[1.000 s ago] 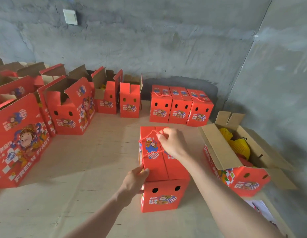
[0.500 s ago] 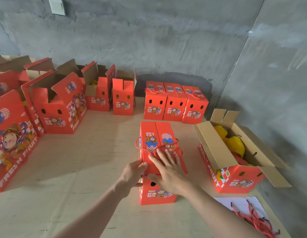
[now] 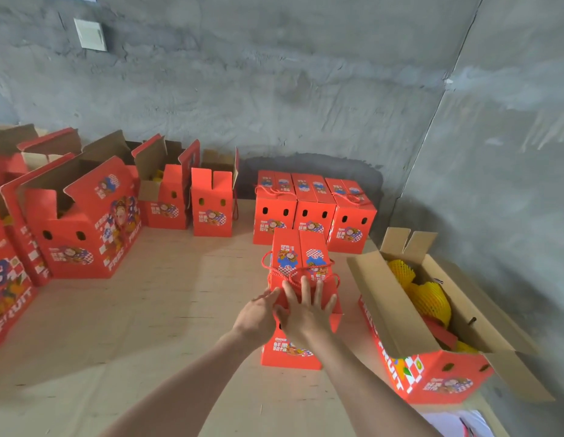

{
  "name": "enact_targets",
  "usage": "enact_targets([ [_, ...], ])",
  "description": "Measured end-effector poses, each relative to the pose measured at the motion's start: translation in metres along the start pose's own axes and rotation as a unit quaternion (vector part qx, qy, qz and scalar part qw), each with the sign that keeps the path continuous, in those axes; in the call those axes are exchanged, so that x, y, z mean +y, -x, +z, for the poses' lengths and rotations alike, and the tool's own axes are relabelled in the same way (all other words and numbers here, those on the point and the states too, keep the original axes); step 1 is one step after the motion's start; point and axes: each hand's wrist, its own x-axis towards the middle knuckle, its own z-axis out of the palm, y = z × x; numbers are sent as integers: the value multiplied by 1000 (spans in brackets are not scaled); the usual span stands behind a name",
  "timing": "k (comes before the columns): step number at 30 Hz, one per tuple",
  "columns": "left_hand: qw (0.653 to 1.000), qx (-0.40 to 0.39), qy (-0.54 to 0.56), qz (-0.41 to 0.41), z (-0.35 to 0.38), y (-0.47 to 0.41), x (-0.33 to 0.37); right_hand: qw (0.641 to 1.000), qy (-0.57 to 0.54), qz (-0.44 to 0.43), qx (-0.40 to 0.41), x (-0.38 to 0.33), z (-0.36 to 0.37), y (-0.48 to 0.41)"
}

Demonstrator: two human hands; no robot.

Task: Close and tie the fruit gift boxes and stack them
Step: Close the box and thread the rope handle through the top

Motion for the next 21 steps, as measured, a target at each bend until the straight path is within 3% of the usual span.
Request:
enact_targets([
  [4,999,-46,-10,1,1,-37,11,1000,-21,-4,-6,28,-13,-28],
  [21,997,-70,8,11,45,-177,49,996,-56,54,35,120,-38,-133],
])
